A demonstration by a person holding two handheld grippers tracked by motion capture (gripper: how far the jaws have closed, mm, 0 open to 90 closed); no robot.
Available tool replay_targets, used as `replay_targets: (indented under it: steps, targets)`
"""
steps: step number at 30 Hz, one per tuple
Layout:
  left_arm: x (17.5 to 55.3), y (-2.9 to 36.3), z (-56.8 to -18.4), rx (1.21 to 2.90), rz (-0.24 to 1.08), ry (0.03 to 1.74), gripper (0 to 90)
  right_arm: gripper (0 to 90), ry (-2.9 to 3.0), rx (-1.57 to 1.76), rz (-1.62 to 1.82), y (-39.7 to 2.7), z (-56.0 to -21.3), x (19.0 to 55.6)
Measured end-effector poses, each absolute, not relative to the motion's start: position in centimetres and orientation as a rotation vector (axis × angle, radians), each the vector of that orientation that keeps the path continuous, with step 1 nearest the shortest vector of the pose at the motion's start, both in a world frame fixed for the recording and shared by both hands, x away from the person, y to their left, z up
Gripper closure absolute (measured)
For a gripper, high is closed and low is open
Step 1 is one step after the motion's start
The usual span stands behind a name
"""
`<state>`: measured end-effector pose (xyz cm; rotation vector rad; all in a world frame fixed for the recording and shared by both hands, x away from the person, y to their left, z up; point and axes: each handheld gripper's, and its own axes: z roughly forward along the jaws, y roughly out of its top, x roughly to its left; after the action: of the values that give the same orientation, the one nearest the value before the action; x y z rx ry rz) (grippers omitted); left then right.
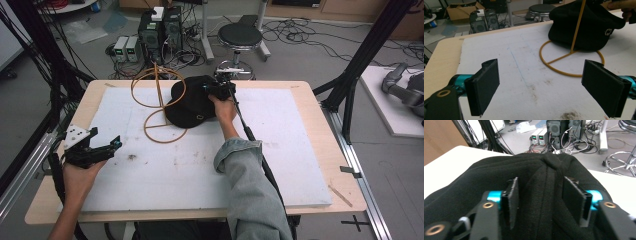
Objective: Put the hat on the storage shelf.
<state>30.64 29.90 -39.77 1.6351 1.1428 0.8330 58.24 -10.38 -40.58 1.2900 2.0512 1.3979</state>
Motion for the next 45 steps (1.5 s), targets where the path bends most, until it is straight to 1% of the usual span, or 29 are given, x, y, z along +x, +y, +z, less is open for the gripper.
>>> replay_targets:
  steps: [1, 3, 4, 7, 8, 10, 14, 25, 45]
  targets:
    - [30.6, 29.9, -39.8, 1.635, 0.834, 1.144, 15.1, 57.7, 2.055, 1.286, 1.405, -10.4, -40.6, 58.2]
    - [30.6, 30.0, -39.8, 1.635, 0.834, 1.144, 15.1, 59.0, 2.055, 1.287, 1.409, -10.3, -40.6, 58.2]
    - [30.6, 29.9, -39.8, 1.634, 0.832, 1.144, 15.1, 62.9, 2.052, 1.3, 1.419, -10.3, -40.6, 58.2]
    - [30.7, 29.9, -39.8, 1.639, 0.83, 1.14, 15.0, 70.3, 2.049, 1.323, 1.439, -10.5, -40.6, 58.3]
    - [30.7, 29.9, -39.8, 1.639, 0.83, 1.14, 15.1, 70.3, 2.049, 1.323, 1.439, -10.5, -40.6, 58.3]
    - [30.7, 29.9, -39.8, 1.637, 0.829, 1.14, 15.1, 77.4, 2.055, 1.321, 1.441, -10.5, -40.5, 58.2]
    - [30.6, 29.9, -39.8, 1.635, 0.83, 1.142, 15.1, 82.5, 2.054, 1.313, 1.425, -10.3, -40.4, 58.1]
    - [30.6, 30.1, -39.7, 1.631, 0.833, 1.144, 15.0, 84.1, 1.979, 1.242, 1.459, -10.8, -37.8, 57.0]
    - [30.5, 30.0, -39.7, 1.63, 0.834, 1.142, 15.1, 84.3, 1.784, 1.18, 1.488, -15.7, -31.0, 54.6]
